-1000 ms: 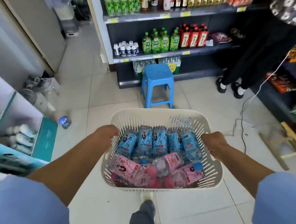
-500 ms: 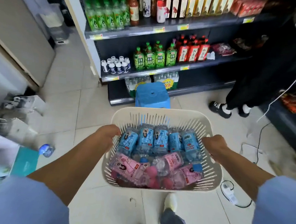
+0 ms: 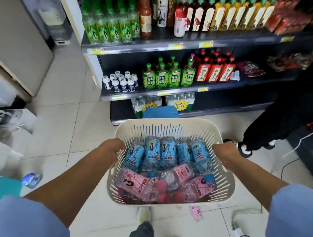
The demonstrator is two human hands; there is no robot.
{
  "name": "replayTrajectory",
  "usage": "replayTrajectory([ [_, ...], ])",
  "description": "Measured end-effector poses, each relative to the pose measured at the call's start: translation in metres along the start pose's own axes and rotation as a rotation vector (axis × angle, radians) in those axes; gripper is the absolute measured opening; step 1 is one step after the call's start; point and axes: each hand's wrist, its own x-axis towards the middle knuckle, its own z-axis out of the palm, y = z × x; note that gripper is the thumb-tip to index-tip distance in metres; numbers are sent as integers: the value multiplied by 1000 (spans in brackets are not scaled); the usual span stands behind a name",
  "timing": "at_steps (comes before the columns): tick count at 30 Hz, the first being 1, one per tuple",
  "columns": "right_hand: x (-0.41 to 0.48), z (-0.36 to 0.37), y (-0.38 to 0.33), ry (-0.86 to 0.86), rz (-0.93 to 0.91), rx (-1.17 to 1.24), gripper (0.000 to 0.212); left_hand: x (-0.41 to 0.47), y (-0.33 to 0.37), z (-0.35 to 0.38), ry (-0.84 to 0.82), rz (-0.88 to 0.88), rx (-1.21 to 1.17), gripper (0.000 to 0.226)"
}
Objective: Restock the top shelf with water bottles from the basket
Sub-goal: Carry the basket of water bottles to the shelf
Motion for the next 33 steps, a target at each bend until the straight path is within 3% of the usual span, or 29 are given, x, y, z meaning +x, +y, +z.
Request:
replayTrajectory([
  [12,126,28,-106,17,7,44,24,101,135,32,57,65,-28,30],
  [16,162,39,-135,23,-21,25,25,144,158,42,91,59,-69,9],
  [19,187,50,-154,10,-16,42,30,185,172,50,140,53,-97,37],
  [28,252,87,-192,34,45,22,40,266,205,61,105,-18,-43,38],
  [33,283,105,-206,39,41,22,39,305,223,70,80,2,-22,26],
])
